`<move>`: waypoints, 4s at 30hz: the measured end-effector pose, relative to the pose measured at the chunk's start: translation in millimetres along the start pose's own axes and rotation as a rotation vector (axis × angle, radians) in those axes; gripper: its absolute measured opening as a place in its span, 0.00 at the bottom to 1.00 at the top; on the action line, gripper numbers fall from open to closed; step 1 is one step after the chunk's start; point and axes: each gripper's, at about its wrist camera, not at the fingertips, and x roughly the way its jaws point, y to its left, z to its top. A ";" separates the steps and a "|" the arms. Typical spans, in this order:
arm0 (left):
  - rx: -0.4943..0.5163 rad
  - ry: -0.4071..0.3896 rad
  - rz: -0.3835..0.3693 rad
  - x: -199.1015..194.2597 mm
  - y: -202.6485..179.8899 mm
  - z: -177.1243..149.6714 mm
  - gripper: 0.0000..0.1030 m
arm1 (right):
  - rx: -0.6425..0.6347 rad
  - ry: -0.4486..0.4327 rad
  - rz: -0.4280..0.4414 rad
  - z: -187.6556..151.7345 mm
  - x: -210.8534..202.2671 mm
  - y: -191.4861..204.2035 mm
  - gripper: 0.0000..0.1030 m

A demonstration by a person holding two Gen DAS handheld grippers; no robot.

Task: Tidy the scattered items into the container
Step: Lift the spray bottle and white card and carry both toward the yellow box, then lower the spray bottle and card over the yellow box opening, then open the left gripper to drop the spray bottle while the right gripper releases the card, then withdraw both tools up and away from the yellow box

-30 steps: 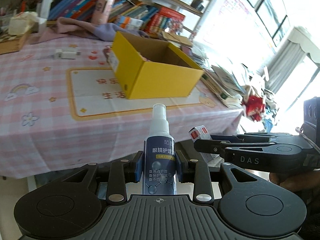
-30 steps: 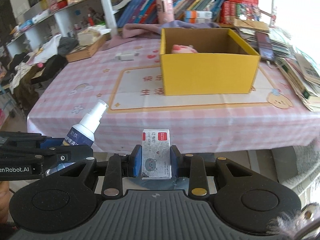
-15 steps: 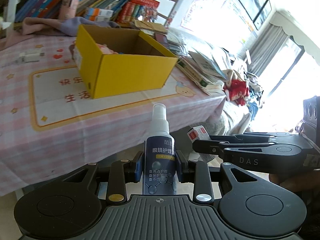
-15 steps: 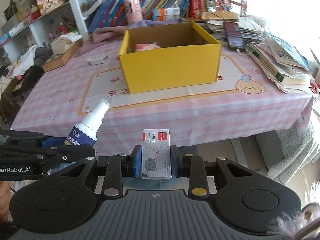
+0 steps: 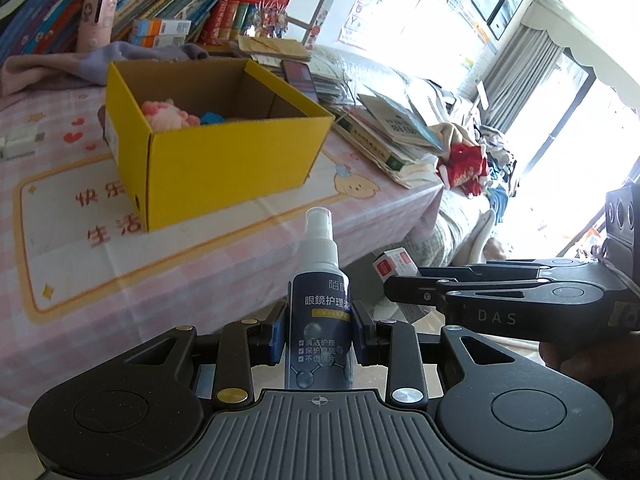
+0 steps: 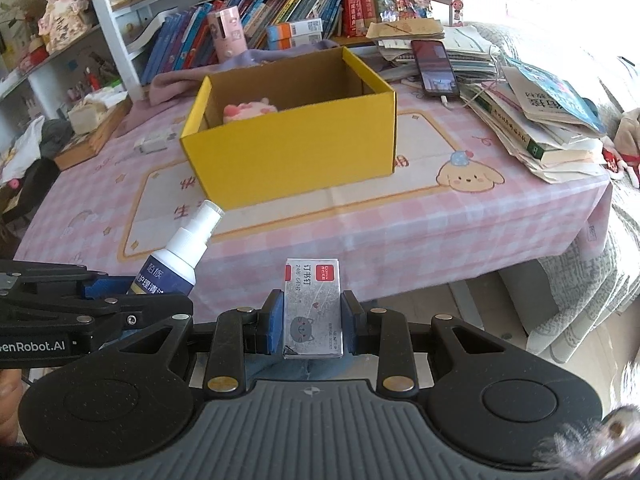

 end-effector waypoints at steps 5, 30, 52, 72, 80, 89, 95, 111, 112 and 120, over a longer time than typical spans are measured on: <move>0.024 -0.031 0.024 6.2 3.8 20.0 0.30 | -0.012 -0.037 0.015 22.1 10.8 -4.9 0.27; 0.017 -0.197 0.338 72.2 20.8 150.0 0.30 | -0.245 -0.143 0.209 198.2 113.4 -46.0 0.27; -0.139 0.038 0.432 174.0 67.3 178.3 0.30 | -0.559 0.110 0.335 272.5 262.2 -20.0 0.27; -0.090 -0.054 0.539 158.2 52.9 180.7 0.61 | -0.515 0.109 0.360 269.1 261.1 -22.0 0.42; -0.076 -0.137 0.565 124.9 34.7 173.2 0.69 | -0.461 0.031 0.371 263.6 225.6 -29.6 0.49; -0.058 -0.209 0.585 82.6 18.4 148.1 0.78 | -0.386 -0.089 0.325 243.1 174.9 -32.8 0.60; -0.073 -0.247 0.585 53.0 21.0 123.0 0.82 | -0.312 -0.156 0.243 216.1 139.1 -32.8 0.70; -0.032 -0.265 0.555 -10.3 30.6 43.1 0.85 | -0.218 -0.260 -0.002 107.5 70.9 9.6 0.76; -0.029 -0.268 0.559 -14.7 30.8 37.7 0.85 | -0.216 -0.255 -0.007 100.1 67.8 13.3 0.76; 0.053 -0.266 0.578 -38.6 20.0 -3.4 0.90 | -0.206 -0.213 0.001 49.3 46.4 42.8 0.76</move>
